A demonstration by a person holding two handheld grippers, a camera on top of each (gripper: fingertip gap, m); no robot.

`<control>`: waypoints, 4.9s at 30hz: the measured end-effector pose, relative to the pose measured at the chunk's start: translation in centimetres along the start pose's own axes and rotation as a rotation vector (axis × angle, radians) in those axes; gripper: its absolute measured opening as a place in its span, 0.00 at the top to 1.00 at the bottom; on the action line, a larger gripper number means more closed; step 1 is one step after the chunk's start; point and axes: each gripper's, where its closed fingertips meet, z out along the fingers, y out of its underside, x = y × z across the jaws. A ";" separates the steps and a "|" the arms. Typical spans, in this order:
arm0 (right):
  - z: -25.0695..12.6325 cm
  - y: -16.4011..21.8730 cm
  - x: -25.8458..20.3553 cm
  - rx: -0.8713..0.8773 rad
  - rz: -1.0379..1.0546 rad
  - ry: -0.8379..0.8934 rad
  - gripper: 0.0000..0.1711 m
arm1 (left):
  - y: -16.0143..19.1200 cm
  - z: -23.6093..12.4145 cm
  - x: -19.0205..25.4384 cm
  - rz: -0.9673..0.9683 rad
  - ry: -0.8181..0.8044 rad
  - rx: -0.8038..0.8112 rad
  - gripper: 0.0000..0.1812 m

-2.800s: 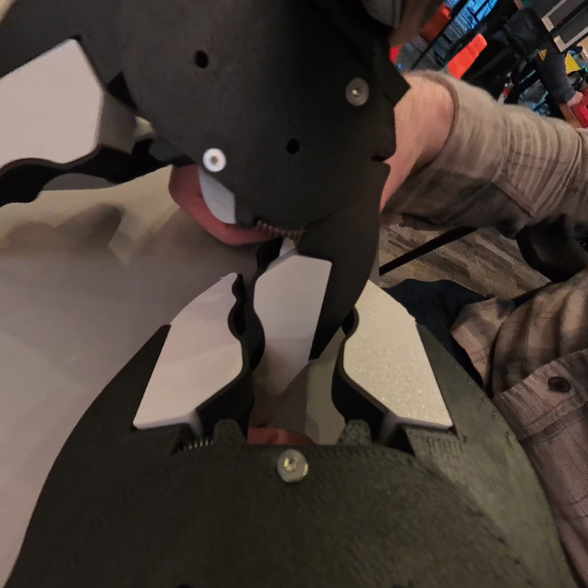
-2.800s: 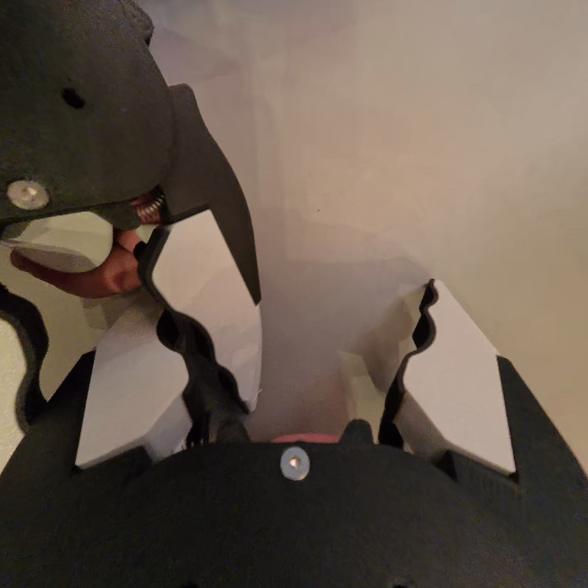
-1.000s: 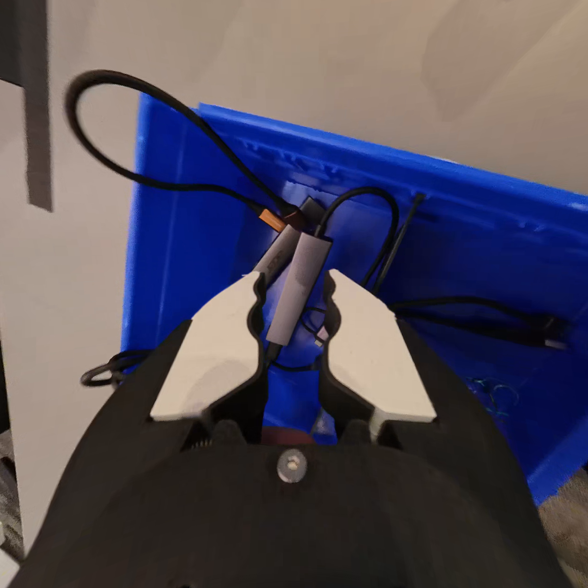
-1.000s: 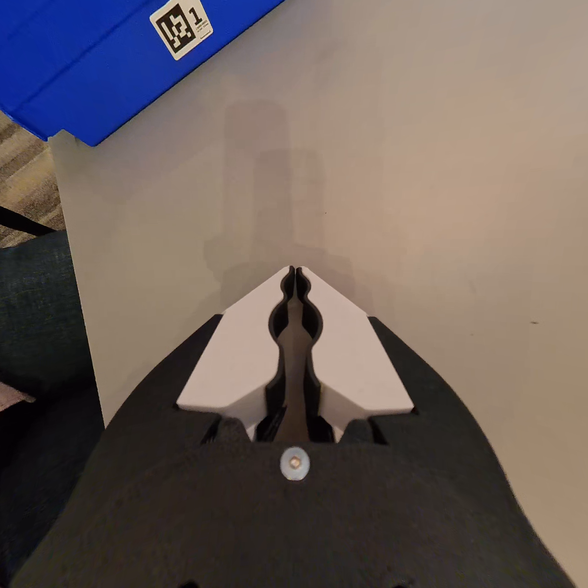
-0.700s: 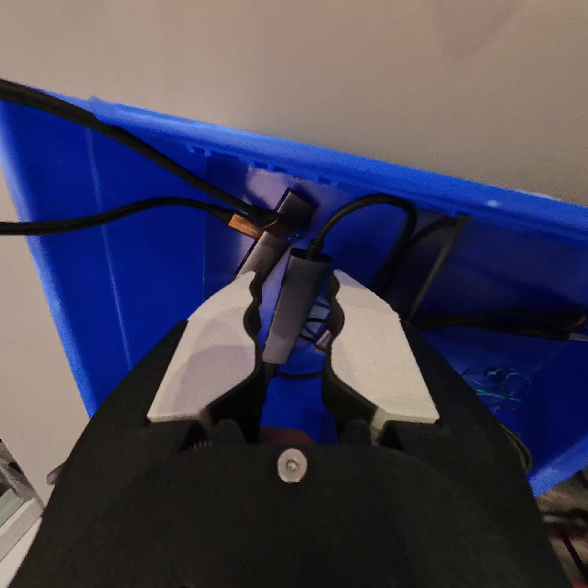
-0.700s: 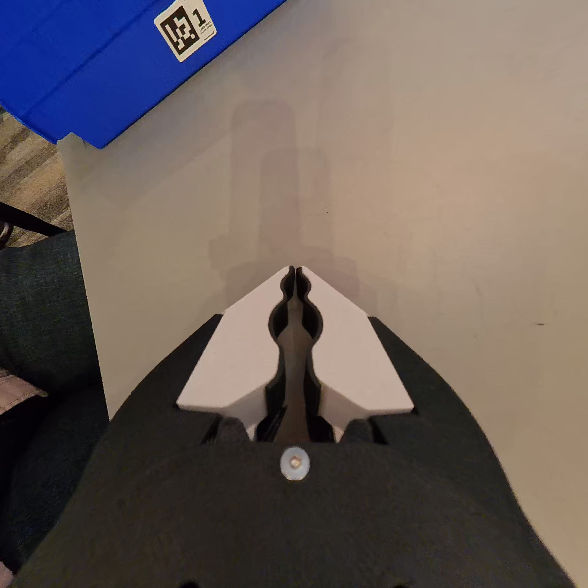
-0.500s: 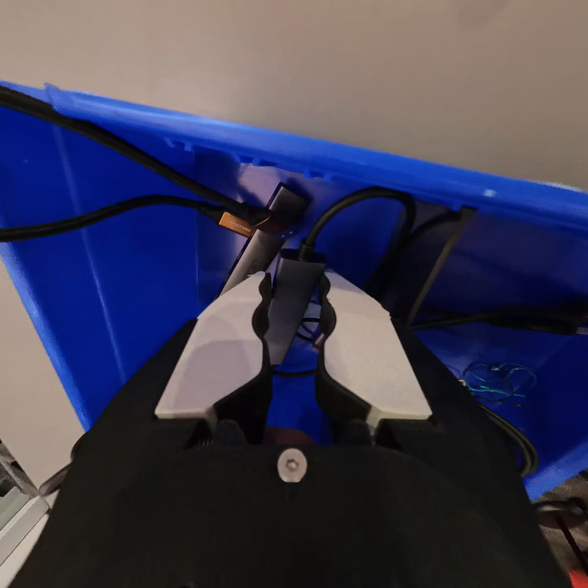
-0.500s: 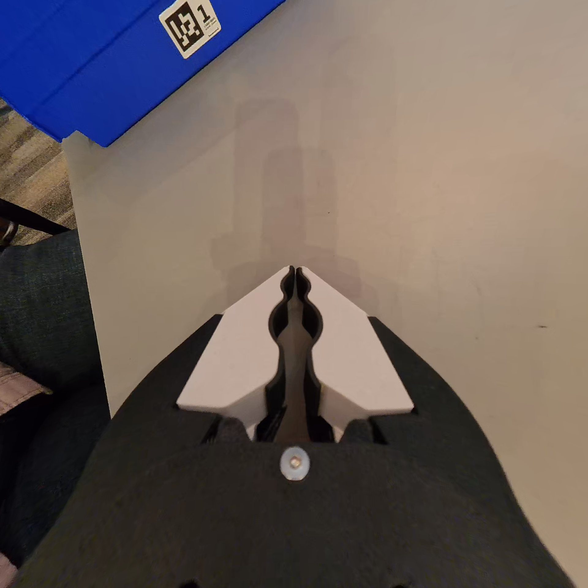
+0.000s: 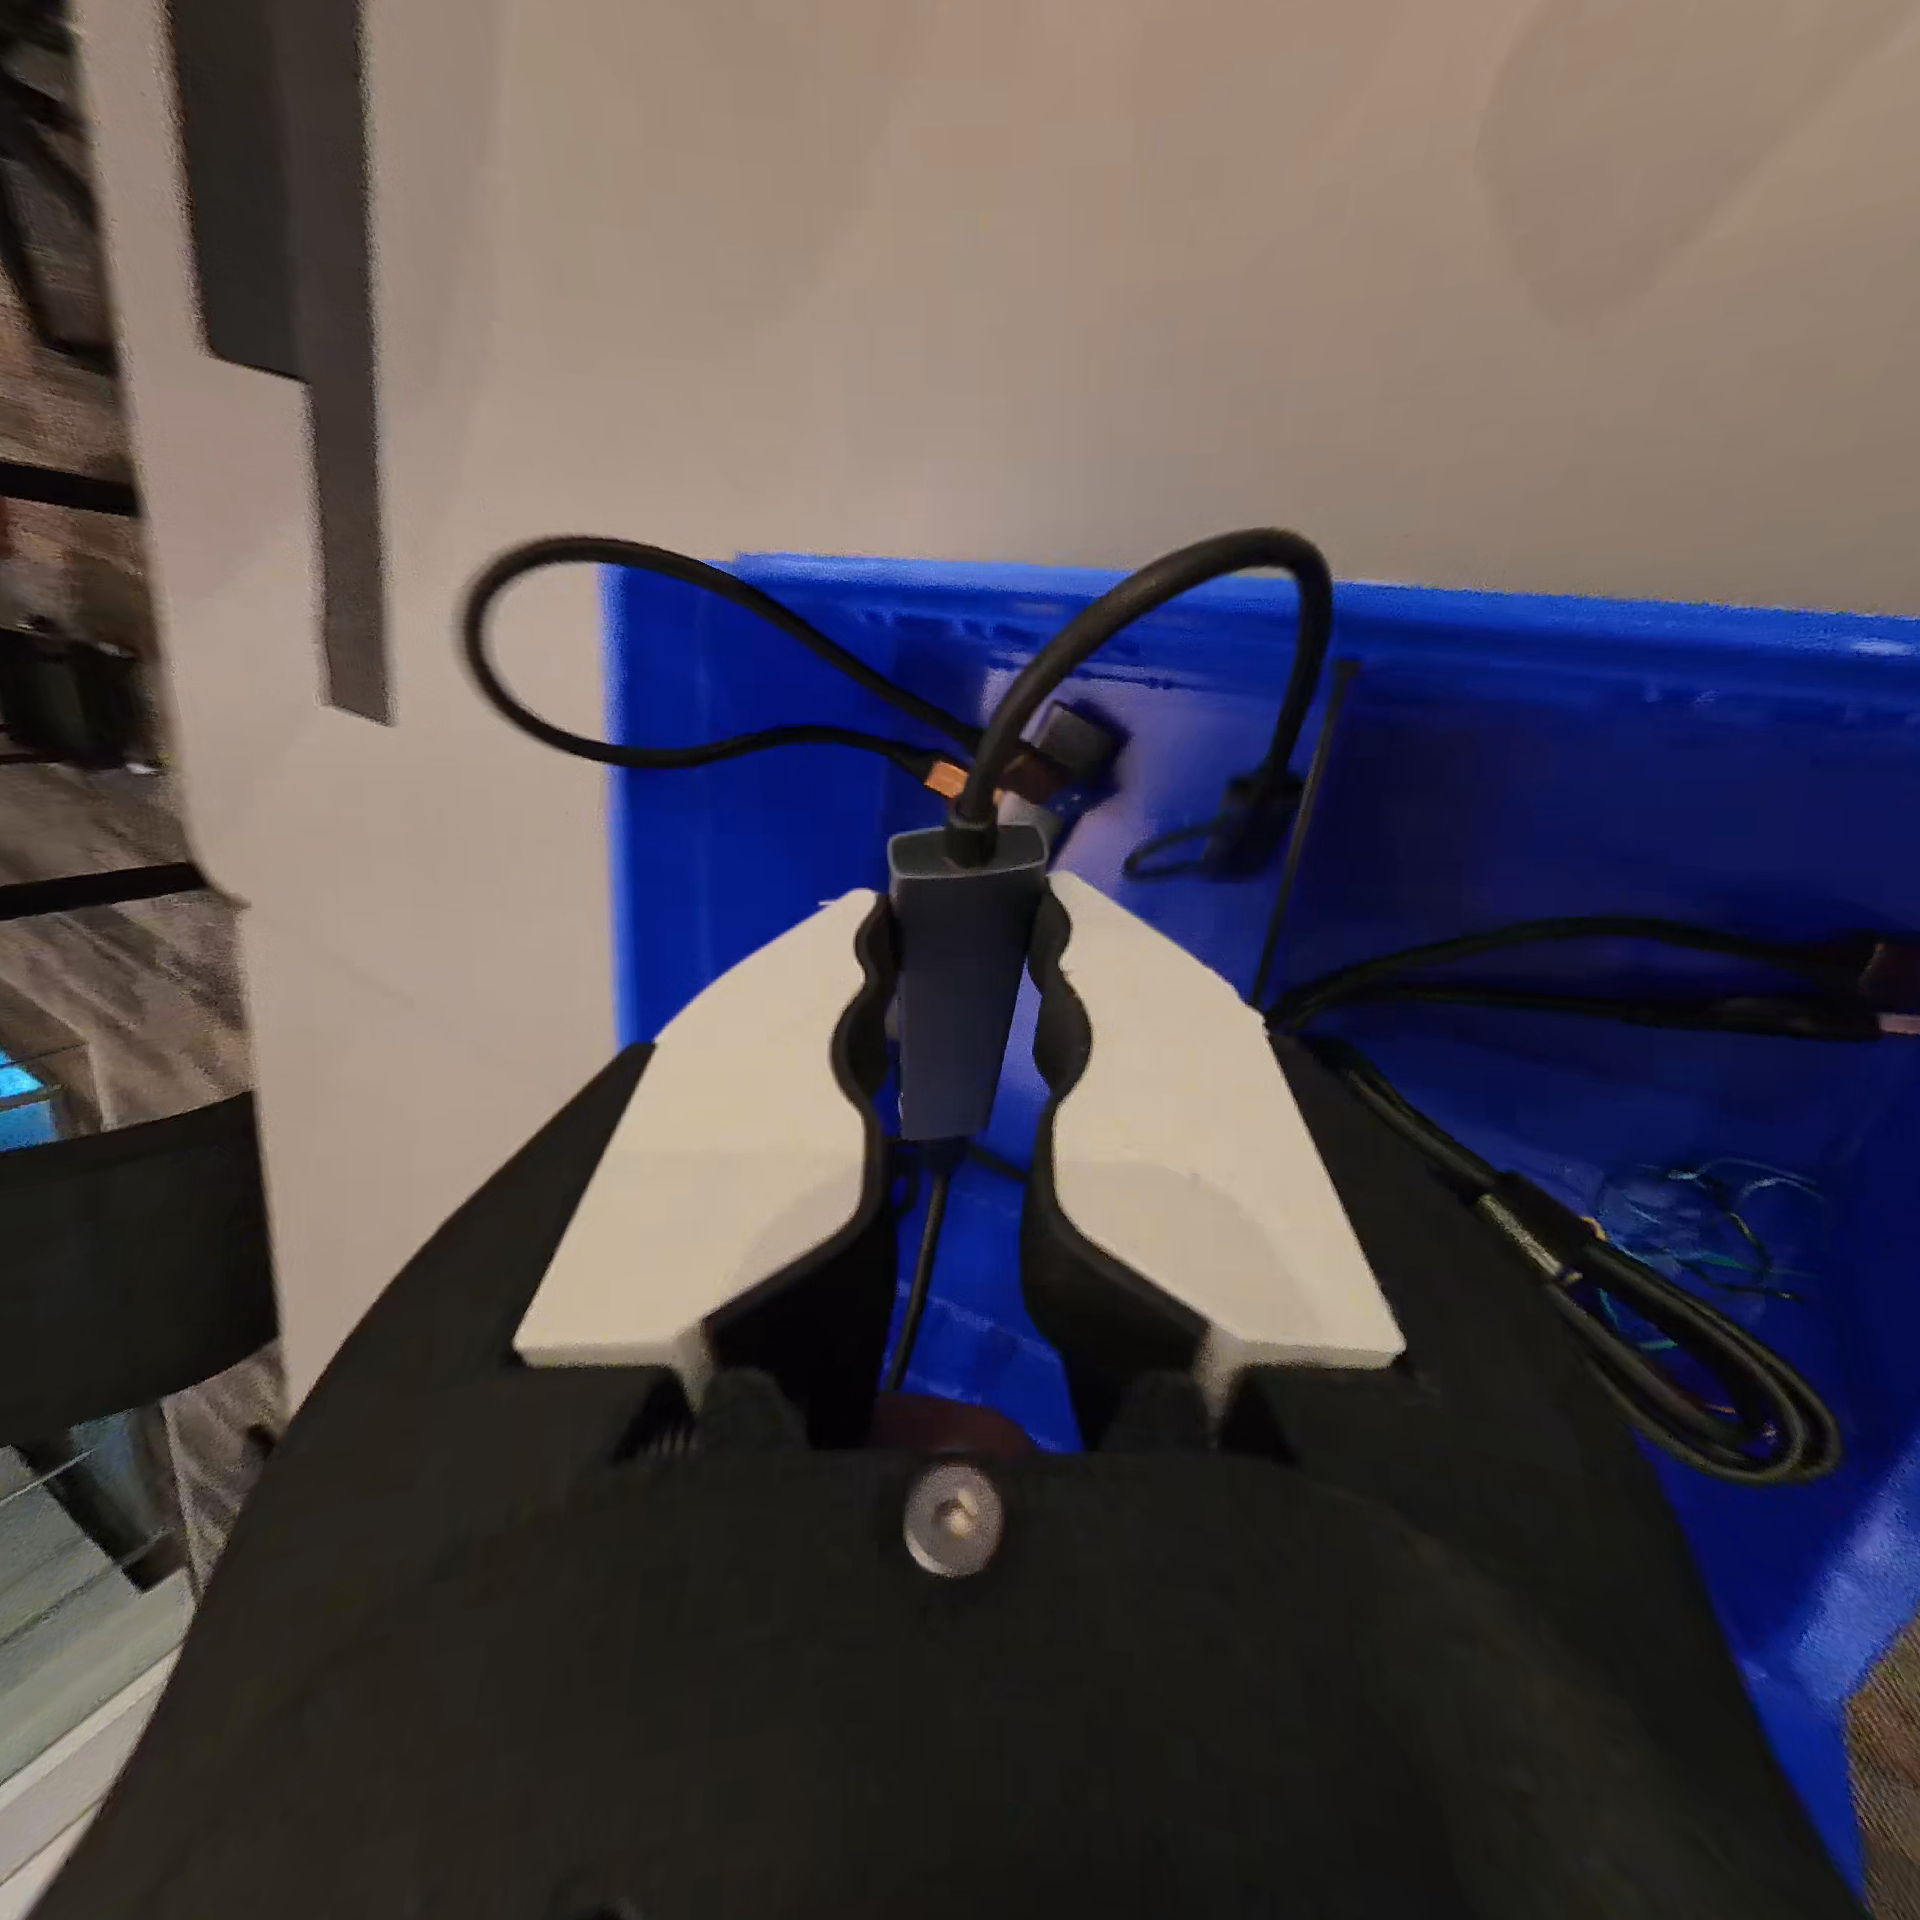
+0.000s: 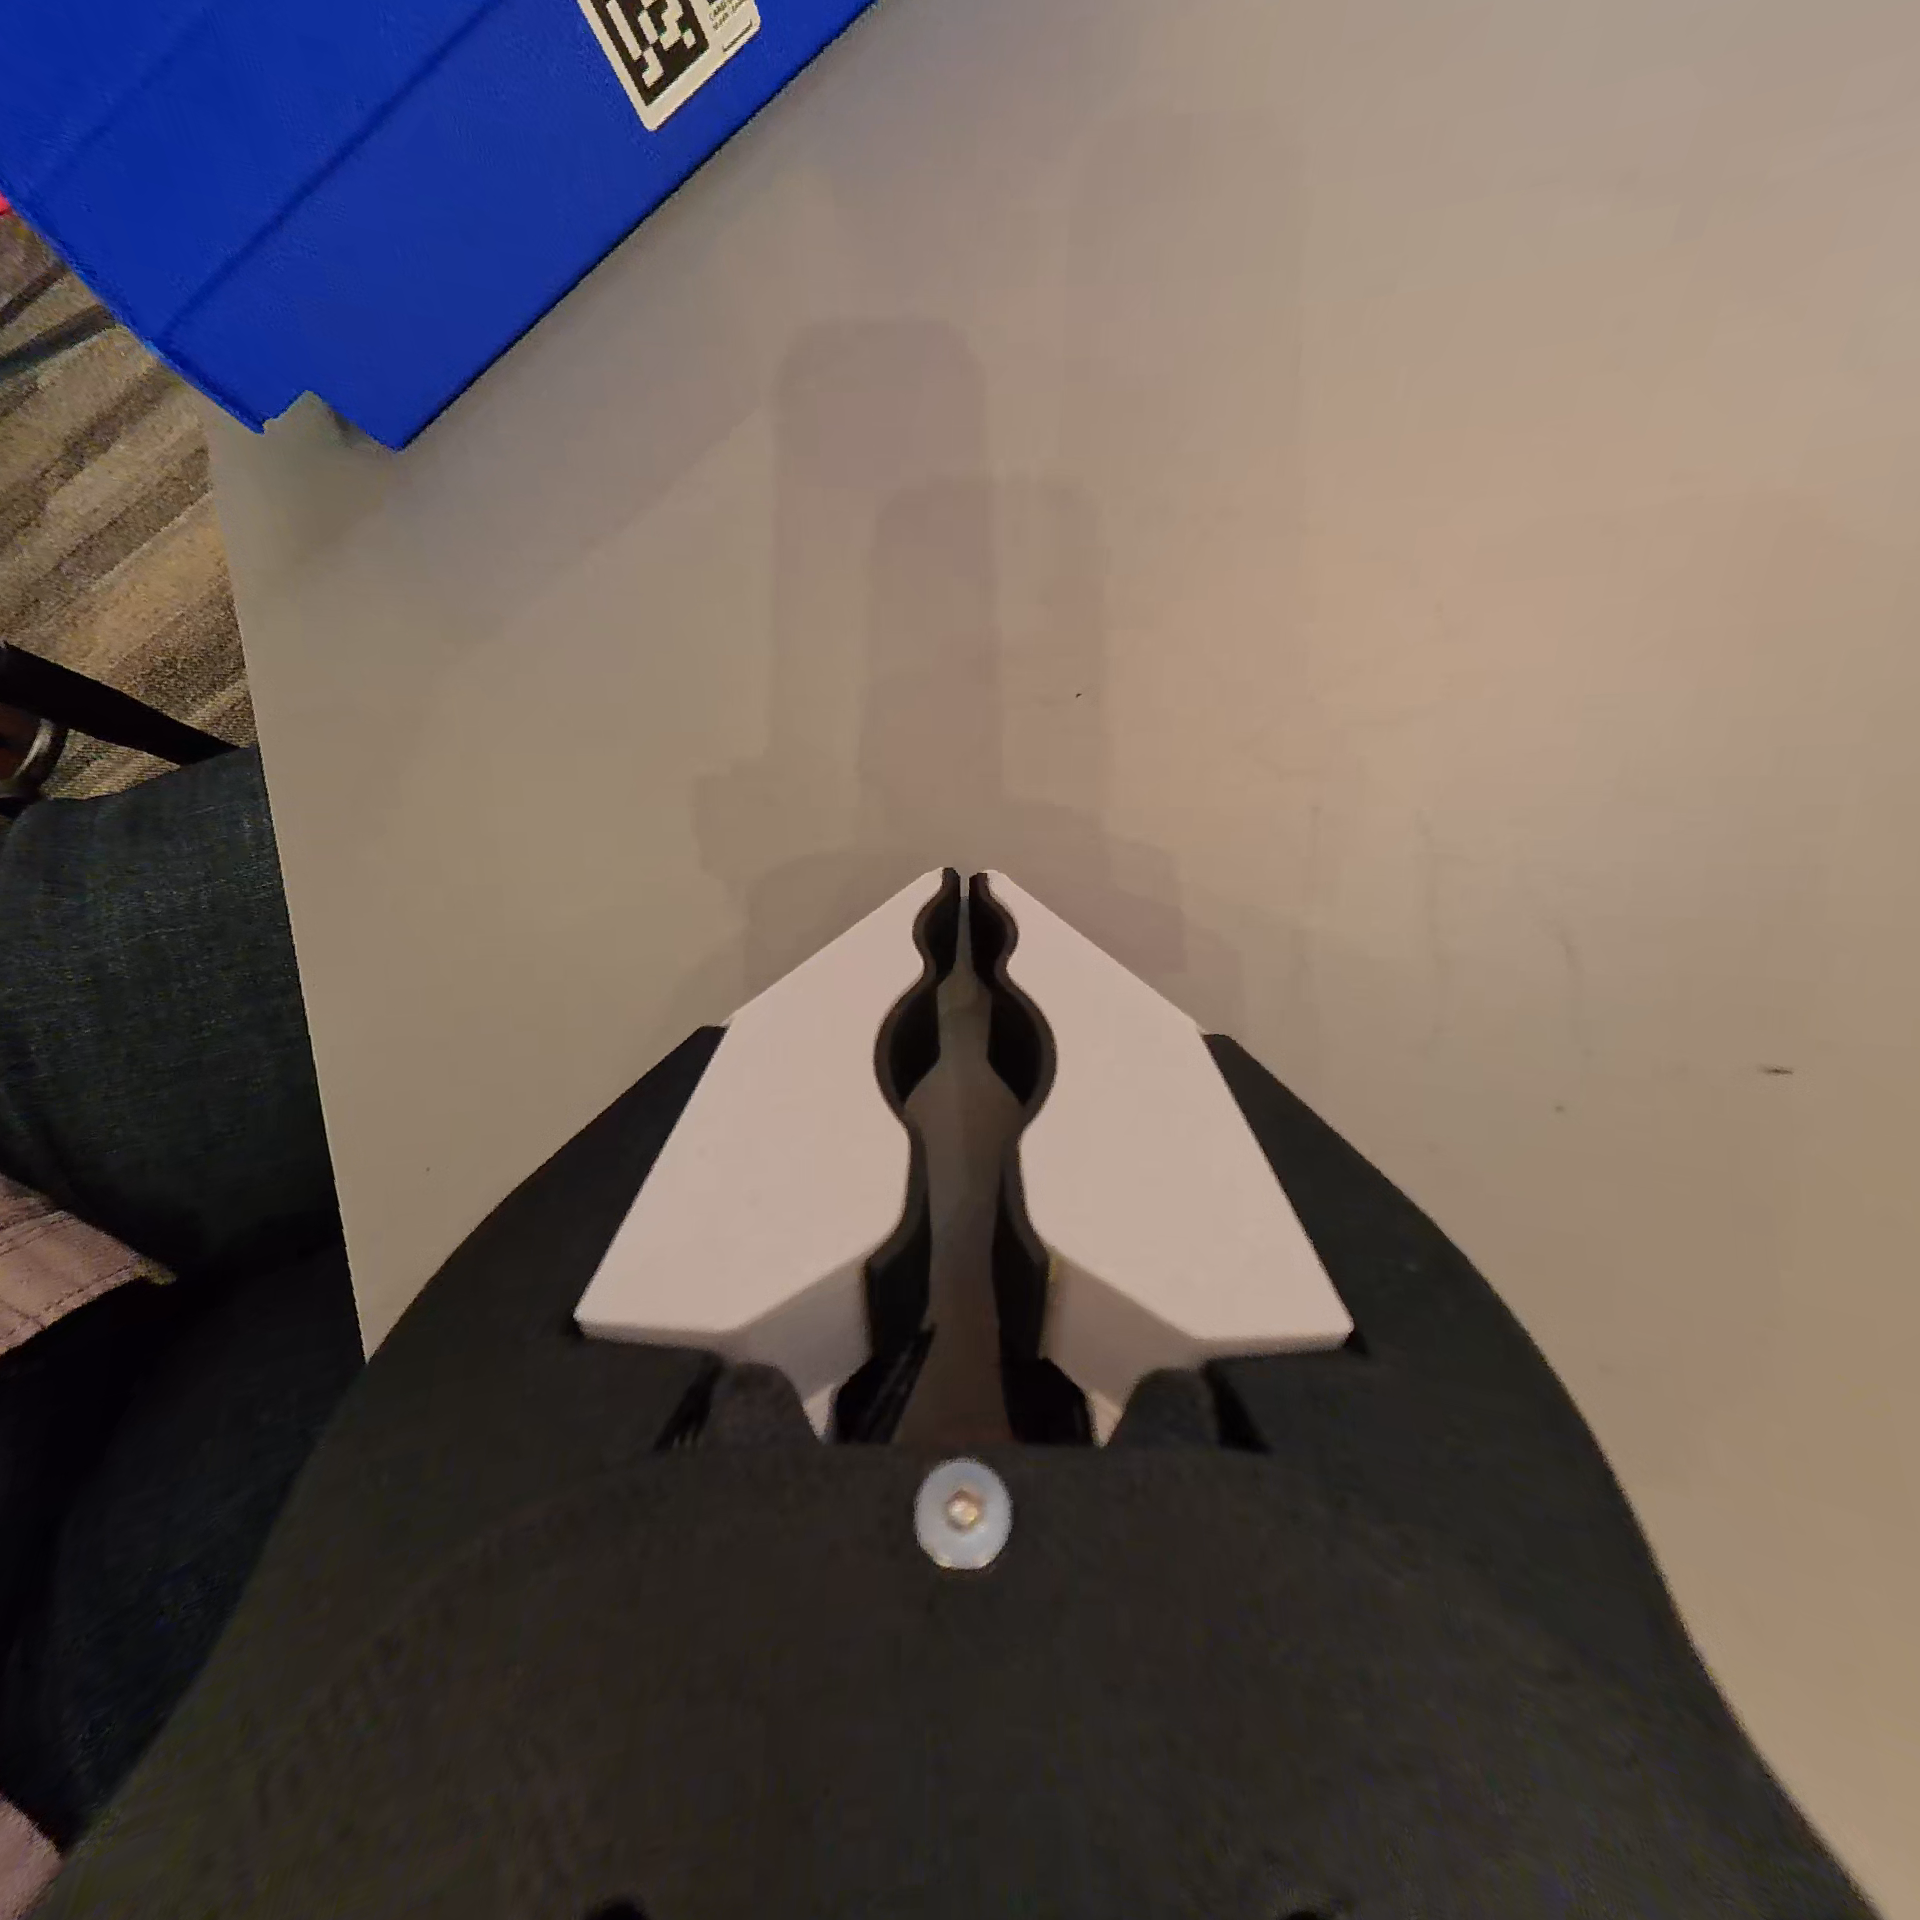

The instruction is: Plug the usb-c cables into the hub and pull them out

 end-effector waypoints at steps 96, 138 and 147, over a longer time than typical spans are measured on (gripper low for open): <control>-7.1 -8.1 -7.0 0.430 -0.018 -0.410 1.00 | -33.3 -7.6 10.3 -0.381 0.455 0.820 0.77; -10.1 -11.5 -2.6 0.497 -0.364 0.286 0.94 | -30.0 -6.3 7.4 -0.884 0.386 1.038 0.87; -10.5 -10.2 -2.6 0.412 -0.330 0.171 0.95 | -26.9 -6.9 10.5 -0.479 0.191 0.732 0.73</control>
